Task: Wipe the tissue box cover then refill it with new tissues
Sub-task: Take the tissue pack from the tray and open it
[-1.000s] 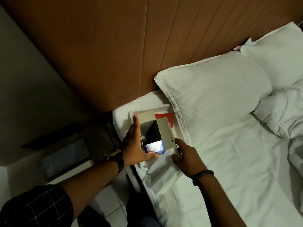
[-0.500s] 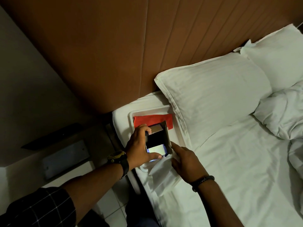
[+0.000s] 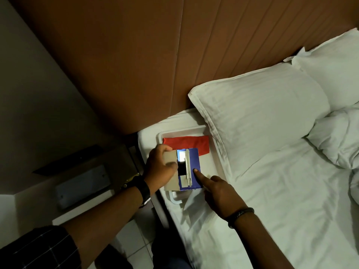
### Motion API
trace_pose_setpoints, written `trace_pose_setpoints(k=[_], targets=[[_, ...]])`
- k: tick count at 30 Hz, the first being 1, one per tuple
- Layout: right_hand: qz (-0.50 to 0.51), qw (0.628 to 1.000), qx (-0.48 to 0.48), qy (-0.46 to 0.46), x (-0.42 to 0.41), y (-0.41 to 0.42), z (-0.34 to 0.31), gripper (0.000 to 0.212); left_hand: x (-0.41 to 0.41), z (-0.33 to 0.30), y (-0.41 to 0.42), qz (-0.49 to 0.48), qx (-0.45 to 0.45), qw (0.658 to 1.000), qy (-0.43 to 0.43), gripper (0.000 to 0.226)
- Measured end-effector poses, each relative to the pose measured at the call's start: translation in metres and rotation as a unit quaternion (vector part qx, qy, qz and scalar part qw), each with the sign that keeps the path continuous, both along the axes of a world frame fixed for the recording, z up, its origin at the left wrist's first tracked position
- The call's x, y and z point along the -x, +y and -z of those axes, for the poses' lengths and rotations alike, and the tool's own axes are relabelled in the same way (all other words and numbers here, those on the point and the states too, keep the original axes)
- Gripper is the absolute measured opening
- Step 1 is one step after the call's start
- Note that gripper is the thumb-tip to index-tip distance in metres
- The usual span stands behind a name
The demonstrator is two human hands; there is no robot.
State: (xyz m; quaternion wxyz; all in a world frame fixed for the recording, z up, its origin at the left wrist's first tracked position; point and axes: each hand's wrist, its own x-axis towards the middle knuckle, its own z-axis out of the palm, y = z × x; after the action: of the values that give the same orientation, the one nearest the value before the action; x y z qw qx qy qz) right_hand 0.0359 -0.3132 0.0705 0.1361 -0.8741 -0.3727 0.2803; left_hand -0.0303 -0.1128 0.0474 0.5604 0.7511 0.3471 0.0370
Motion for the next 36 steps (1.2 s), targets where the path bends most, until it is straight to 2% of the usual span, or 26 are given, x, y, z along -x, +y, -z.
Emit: trace_pose_setpoints(k=[2,4,7,10,14,17,20,23,25,29,32,36], targets=[[-0.001,1.000,0.004,0.004,-0.001,0.000,0.001,0.066,-0.003,-0.009,0.003,-0.042,0.089,0.995,0.006,0.039],[0.003,1.000,0.011,0.009,-0.002,0.000,0.002,0.067,-0.005,-0.017,0.003,-0.046,0.178,0.983,-0.004,0.036],[0.018,1.000,0.011,0.017,-0.007,-0.006,0.003,0.070,-0.007,-0.024,0.005,0.003,0.247,0.969,-0.004,0.028],[0.028,0.999,0.006,0.026,-0.010,-0.014,0.004,0.072,-0.011,-0.023,0.006,0.019,0.297,0.955,0.009,0.030],[0.039,0.999,0.004,0.020,-0.012,-0.018,0.005,0.076,-0.023,-0.015,-0.004,0.107,0.181,0.978,0.018,0.048],[0.032,0.999,-0.007,0.016,-0.012,-0.018,0.005,0.078,-0.036,-0.012,-0.014,0.150,0.125,0.980,0.029,0.065],[0.051,0.998,-0.024,0.039,-0.011,-0.020,-0.001,0.079,-0.047,-0.010,-0.017,0.165,0.077,0.982,0.055,0.052],[0.088,0.994,-0.051,0.048,-0.013,-0.031,-0.015,0.081,-0.054,-0.007,-0.018,0.157,0.067,0.983,0.074,0.047],[0.069,0.996,-0.051,0.037,-0.013,-0.034,-0.026,0.085,-0.059,-0.006,-0.022,0.149,0.064,0.984,0.072,0.046],[0.031,0.998,0.050,0.004,-0.012,-0.022,-0.034,0.079,-0.067,0.002,-0.037,0.129,0.070,0.987,0.060,0.044],[0.017,0.991,0.131,0.013,-0.016,-0.022,-0.036,0.076,-0.075,0.008,-0.046,0.131,0.056,0.988,0.059,0.046],[0.001,0.985,0.168,0.045,-0.012,-0.029,-0.040,0.083,-0.089,0.015,-0.054,0.121,0.043,0.988,0.085,0.035]])
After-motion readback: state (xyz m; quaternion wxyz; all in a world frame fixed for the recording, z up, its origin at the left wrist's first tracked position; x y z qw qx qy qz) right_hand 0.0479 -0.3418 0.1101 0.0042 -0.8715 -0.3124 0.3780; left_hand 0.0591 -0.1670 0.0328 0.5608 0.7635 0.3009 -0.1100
